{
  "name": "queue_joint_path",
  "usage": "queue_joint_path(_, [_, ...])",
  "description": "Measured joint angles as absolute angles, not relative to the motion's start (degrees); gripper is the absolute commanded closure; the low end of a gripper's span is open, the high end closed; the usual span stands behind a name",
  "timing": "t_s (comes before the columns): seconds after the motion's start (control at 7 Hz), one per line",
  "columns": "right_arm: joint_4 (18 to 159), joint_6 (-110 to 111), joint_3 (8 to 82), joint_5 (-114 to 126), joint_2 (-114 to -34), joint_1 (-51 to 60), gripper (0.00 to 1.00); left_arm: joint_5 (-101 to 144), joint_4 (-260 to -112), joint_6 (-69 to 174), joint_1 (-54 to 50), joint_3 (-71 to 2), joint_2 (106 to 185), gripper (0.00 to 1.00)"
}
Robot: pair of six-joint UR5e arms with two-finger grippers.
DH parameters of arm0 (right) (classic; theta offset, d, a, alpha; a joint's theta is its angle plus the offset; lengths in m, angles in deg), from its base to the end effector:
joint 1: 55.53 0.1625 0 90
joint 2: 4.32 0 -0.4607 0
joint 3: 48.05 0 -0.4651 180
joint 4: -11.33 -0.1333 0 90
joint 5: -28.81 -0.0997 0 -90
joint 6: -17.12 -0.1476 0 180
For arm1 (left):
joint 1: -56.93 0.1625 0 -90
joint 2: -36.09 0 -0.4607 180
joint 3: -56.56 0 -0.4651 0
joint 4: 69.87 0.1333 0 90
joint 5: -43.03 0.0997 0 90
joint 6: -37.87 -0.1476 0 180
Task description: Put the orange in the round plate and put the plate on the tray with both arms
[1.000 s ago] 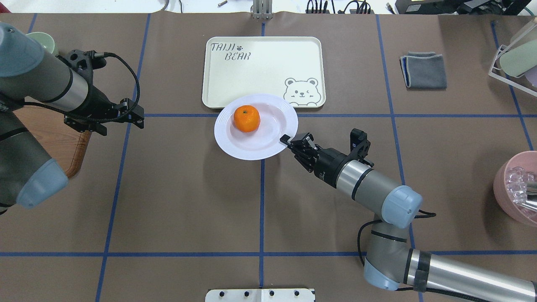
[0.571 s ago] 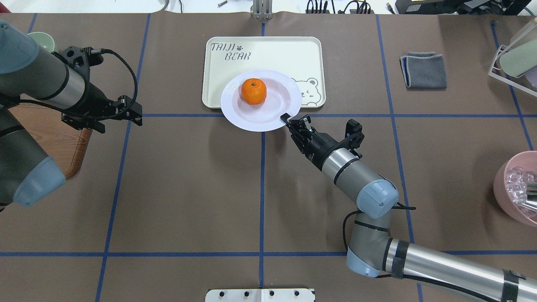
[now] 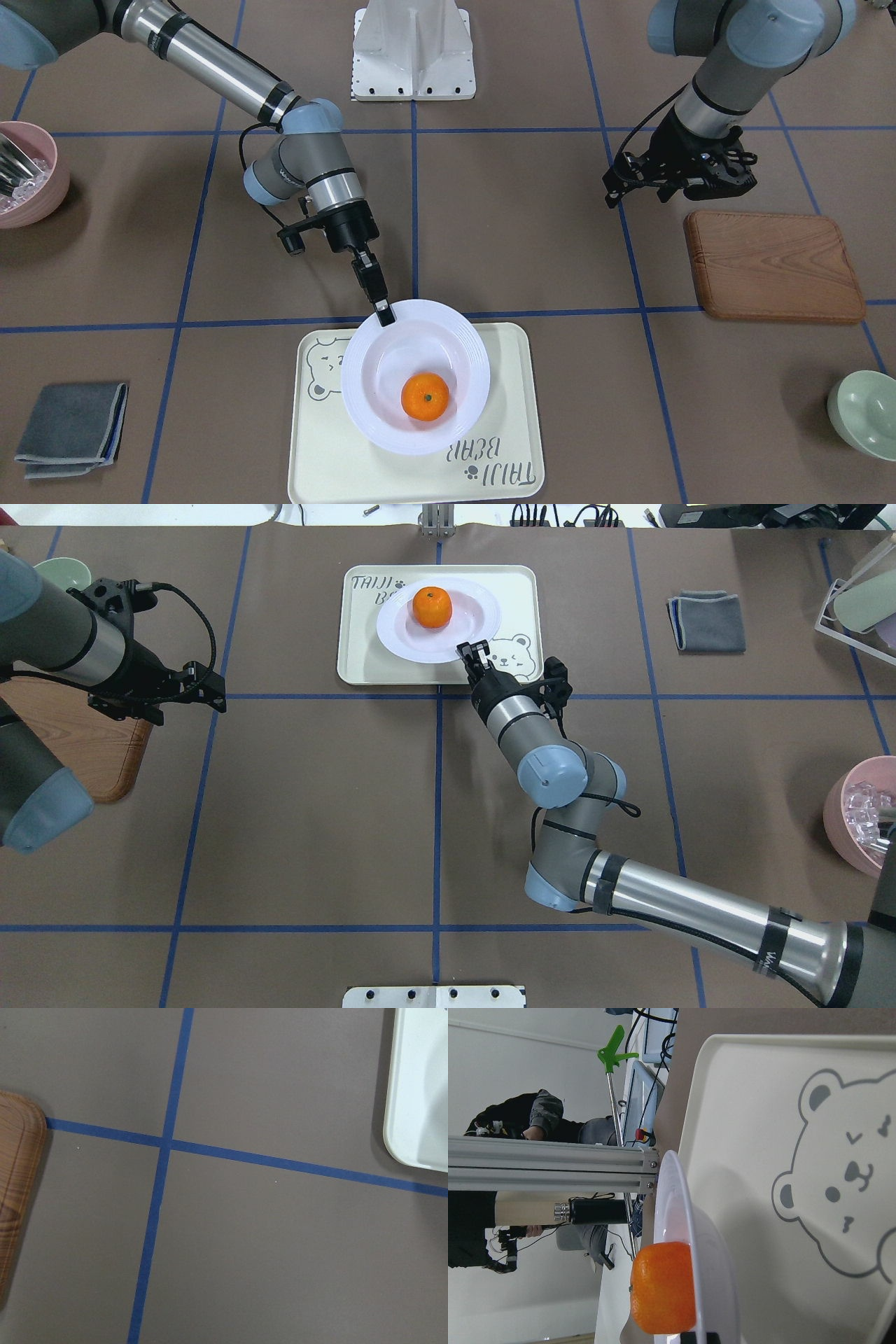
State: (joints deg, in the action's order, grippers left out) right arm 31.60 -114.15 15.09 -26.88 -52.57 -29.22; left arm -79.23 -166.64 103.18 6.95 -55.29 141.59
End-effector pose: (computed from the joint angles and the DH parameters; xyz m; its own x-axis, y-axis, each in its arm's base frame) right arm -0.6991 -0.5872 0.2989 -0.5101 0.3556 0.7832 -0.7087 0.3422 -0.6170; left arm 0.3771 -0.5338 0.3445 0.5901 -0.1535 -0.7926 0.1785 0.9823 -0.0574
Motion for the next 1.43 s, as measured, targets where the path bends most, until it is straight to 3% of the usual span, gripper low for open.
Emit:
queue_joint_path(0.29, [33.85, -115.20, 8.98, -26.91, -48.31, -28.51, 1.00, -79.20, -166.64, 103.17, 6.92, -55.46, 141.33, 0.02])
queue_joint_path(0.43, [34.10, -115.91, 7.05, -26.99, -47.11, -28.50, 0.91, -79.19, -166.64, 103.17, 6.92, -55.48, 141.33, 0.02])
queue_joint_path(0.57, [34.23, -116.66, 5.94, -27.08, -46.53, -28.52, 0.01, -79.19, -166.63, 103.17, 6.92, -55.48, 141.35, 0.02])
queue_joint_path(1.0, [34.47, -116.92, 6.85, -27.71, -46.58, -28.72, 0.00, -79.14, -166.64, 103.11, 6.92, -55.43, 141.44, 0.02])
queue_joint_path(1.43, [35.28, -111.69, 22.87, -28.36, -56.02, -32.34, 0.00, -79.14, -166.63, 103.08, 6.92, -55.41, 141.46, 0.02])
